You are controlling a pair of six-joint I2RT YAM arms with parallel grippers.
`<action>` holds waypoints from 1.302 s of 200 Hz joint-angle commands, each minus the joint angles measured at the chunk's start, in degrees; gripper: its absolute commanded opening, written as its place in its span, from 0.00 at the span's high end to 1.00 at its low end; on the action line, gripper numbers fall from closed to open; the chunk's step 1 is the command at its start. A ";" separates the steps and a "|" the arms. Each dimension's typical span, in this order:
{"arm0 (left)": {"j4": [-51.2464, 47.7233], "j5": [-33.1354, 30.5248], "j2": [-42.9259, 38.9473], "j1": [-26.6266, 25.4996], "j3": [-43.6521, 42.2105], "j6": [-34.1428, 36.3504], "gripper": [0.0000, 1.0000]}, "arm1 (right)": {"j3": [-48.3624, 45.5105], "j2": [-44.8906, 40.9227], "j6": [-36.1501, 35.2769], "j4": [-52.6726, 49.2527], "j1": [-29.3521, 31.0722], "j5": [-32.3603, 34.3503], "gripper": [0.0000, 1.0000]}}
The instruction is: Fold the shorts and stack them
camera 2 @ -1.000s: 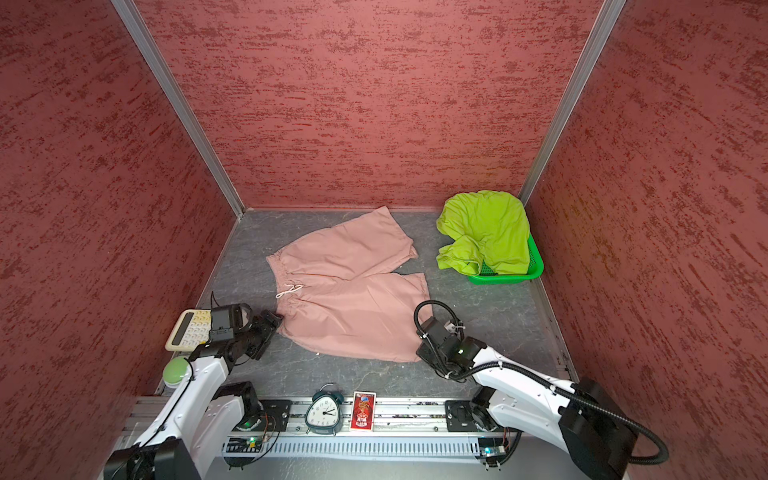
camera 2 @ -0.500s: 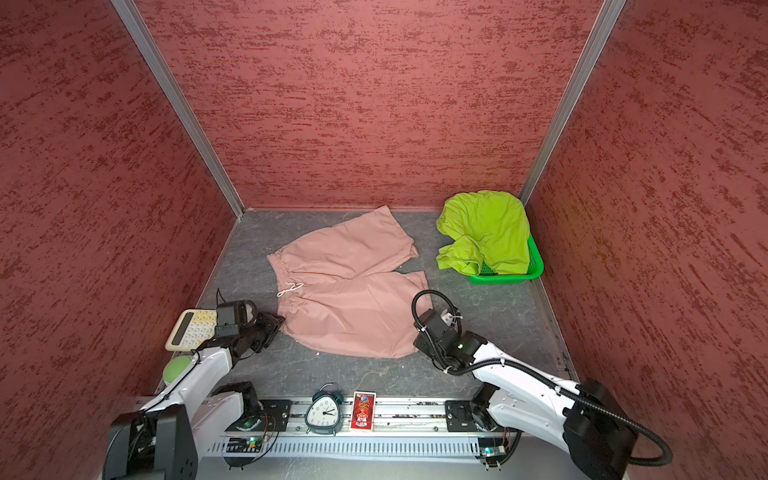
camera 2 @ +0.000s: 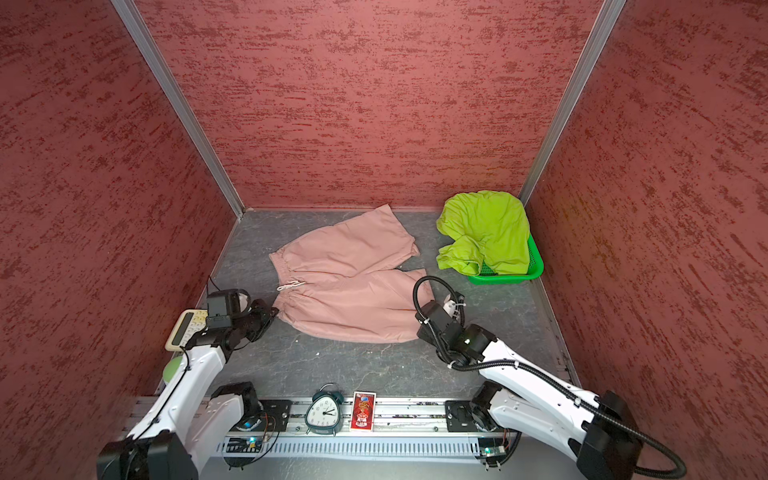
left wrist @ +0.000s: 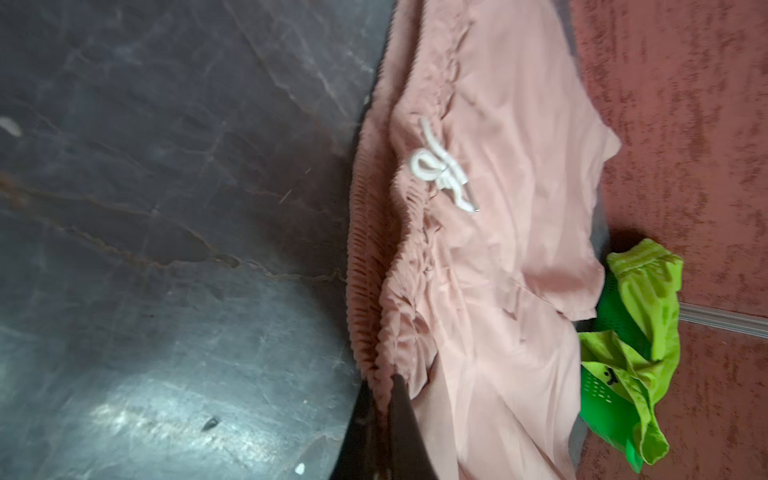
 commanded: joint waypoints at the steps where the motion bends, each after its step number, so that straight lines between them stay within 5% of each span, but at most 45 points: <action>1: -8.50 4.38 -4.14 0.10 1.47 -1.48 1.00 | 5.07 -2.05 -5.29 -6.90 -0.63 7.45 1.00; 53: -27.31 5.34 -4.93 0.71 16.16 6.86 1.00 | 14.10 -4.17 -12.75 -15.52 -0.83 12.54 1.00; 121: -33.26 6.12 -9.23 0.79 21.83 6.74 1.00 | 22.77 -6.26 -21.84 -18.01 -0.91 17.53 1.00; 143: -34.05 6.09 -10.23 0.74 21.08 6.75 1.00 | 24.85 -1.17 -28.17 -13.72 -2.76 15.85 1.00; 190: -33.57 7.49 -10.08 0.85 17.60 4.92 1.00 | 34.19 15.75 -43.91 -3.42 -15.68 -1.34 1.00; 230: -34.07 8.16 -8.65 1.48 17.01 3.50 1.00 | 47.37 32.05 -53.50 -0.09 -17.79 -1.51 1.00; 260: -35.85 7.34 -7.36 2.10 19.63 3.89 1.00 | 51.03 33.83 -56.66 3.25 -17.86 -2.68 1.00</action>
